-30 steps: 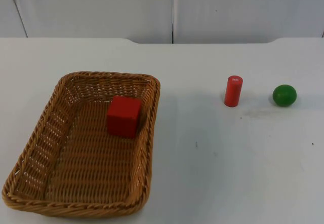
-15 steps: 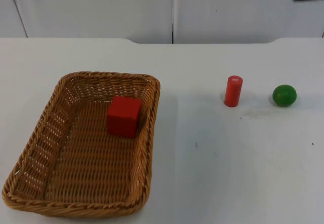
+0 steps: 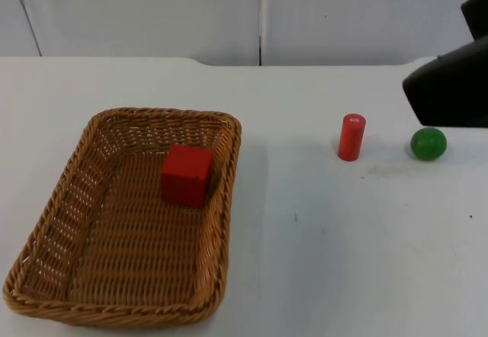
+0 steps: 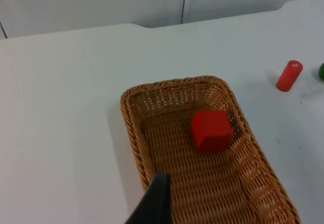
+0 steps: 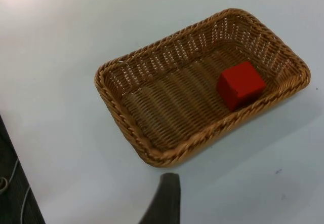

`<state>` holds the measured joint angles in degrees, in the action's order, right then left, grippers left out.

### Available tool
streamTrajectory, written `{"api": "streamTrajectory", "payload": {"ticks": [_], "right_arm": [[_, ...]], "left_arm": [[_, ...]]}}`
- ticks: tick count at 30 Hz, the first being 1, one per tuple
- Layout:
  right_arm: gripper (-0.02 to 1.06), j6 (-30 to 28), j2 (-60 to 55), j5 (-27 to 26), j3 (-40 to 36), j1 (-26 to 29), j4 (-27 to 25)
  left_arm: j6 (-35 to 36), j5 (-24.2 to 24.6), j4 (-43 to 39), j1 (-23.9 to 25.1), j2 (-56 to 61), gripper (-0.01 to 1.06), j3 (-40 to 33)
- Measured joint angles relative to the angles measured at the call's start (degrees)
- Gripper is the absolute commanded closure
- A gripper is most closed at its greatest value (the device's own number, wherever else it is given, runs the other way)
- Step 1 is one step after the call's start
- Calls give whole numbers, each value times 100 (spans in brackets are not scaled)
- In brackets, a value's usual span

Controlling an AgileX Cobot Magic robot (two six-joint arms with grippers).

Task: Pick up the basket with the left hand and place the object to the left of the red cylinder into the basket with the right hand.

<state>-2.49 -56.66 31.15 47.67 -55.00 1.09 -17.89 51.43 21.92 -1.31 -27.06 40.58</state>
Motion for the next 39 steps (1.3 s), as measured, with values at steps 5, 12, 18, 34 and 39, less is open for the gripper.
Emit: {"api": "streamTrajectory", "payload": {"ticks": [5,12,18,34,39], "right_arm": [[29,12,0,-14,-11,0,0],[29,12,0,-41,-11,0,0],[29,12,0,-41,-11,0,0],[29,24,908,-261,-801,0,0],[29,129,1619,-218,-1126,0,0]], "left_arm": [[0,35,-45,0,385,18,-13],[0,310,-94,0,837,18,-13],[50,474,-140,-29,1181,18,-13],[766,723,-1162,-108,2208,18,-13],[1114,843,-1588,-108,2466,18,-165]]}}
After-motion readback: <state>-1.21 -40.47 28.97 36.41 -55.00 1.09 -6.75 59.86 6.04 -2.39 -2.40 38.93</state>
